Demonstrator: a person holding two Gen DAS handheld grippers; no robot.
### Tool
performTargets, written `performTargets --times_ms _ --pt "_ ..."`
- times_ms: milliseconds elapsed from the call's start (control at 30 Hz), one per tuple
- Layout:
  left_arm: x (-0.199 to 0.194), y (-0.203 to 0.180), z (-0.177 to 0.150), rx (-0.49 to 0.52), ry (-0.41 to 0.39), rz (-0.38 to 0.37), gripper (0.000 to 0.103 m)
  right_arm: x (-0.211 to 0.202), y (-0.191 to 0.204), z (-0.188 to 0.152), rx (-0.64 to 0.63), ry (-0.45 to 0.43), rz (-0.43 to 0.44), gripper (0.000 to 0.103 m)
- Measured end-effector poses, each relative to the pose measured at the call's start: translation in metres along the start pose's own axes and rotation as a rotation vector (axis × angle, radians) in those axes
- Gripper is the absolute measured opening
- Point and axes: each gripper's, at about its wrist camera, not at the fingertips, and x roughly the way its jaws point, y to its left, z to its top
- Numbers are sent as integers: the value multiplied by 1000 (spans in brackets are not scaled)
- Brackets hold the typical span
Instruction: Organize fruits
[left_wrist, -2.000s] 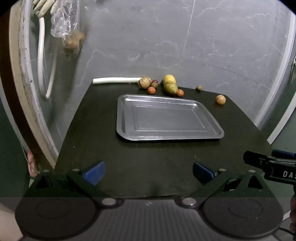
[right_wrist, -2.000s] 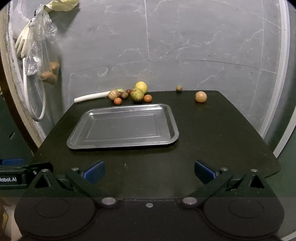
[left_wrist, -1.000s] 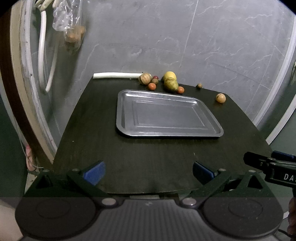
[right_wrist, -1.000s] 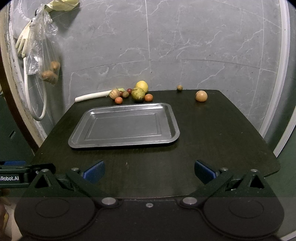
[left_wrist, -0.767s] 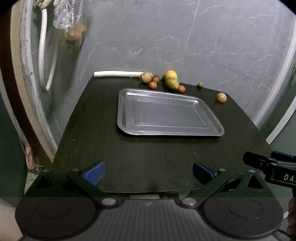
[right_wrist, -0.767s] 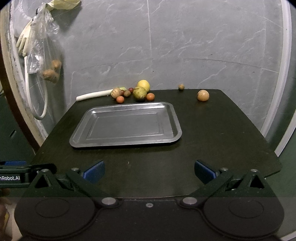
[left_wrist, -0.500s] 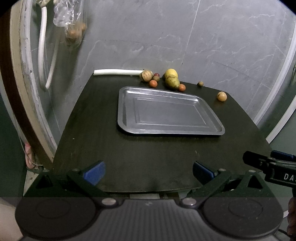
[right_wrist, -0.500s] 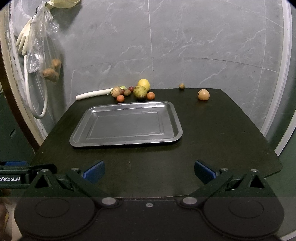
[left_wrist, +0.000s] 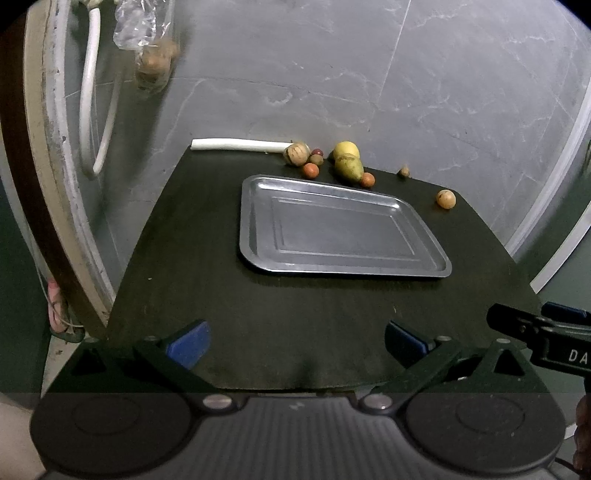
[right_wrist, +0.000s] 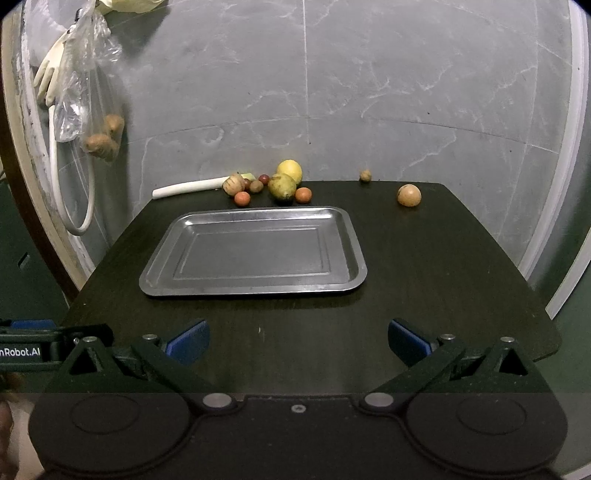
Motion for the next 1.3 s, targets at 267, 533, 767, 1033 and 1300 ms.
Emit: performTargets --times_ms 267,533,767,1033,1300 --pt "2 1 1 -3 4 3 102 1 1 0 -4 12 5 102" --pt "2 3 1 -7 14 9 102 3 8 0 -36 19 21 102" --pt "4 5 3 -8 22 4 102 7 6 3 -27 23 7 102" --pt "8 4 6 -8 32 -1 102 13 6 7 -41 13 7 102" --pt "11 0 17 31 24 4 102 13 7 16 -94 -45 41 102"
